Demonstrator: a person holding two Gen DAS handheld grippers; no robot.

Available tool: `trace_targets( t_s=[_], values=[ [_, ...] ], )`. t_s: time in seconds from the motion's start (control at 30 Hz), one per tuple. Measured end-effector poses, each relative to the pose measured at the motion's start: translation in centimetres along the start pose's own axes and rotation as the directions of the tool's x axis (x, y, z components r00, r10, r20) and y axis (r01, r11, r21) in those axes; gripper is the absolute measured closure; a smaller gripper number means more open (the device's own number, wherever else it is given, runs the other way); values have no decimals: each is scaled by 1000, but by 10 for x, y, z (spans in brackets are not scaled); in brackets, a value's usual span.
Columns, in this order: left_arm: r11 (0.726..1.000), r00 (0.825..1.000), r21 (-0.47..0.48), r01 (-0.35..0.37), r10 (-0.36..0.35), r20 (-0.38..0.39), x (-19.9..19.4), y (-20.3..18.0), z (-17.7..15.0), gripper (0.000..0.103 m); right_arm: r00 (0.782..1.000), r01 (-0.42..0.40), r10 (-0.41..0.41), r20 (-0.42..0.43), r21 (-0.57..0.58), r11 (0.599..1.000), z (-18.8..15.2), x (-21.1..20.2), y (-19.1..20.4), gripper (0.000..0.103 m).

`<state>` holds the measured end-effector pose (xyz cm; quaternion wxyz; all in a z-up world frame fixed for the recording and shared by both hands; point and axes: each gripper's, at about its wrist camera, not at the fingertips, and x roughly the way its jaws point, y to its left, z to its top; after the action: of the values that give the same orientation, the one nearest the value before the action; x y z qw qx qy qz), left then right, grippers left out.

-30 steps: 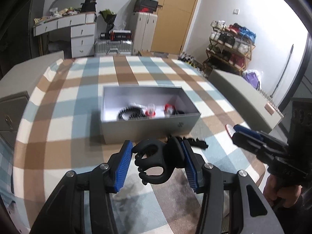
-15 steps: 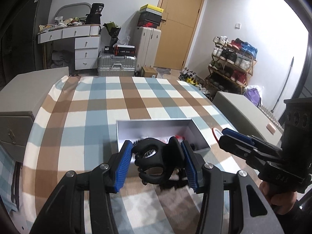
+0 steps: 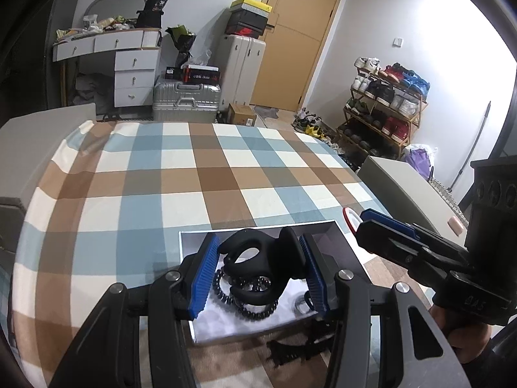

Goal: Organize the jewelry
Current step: 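Carry the badge and claw clip into the grey box with both grippers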

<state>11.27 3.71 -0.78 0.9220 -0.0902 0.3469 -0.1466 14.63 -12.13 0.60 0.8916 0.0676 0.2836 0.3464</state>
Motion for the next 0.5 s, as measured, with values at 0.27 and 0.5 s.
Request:
trace_targets(
  t_s=[0.27, 0.5],
  values=[
    [1000, 999, -5, 15, -15, -34, 18, 2, 4, 58, 1000, 3, -3, -11, 16, 1000, 3, 16, -15, 62],
    [1000, 998, 4, 25, -24, -55, 31, 5, 5, 58, 999, 25, -24, -34, 24, 999, -7, 32, -25, 62]
  ],
)
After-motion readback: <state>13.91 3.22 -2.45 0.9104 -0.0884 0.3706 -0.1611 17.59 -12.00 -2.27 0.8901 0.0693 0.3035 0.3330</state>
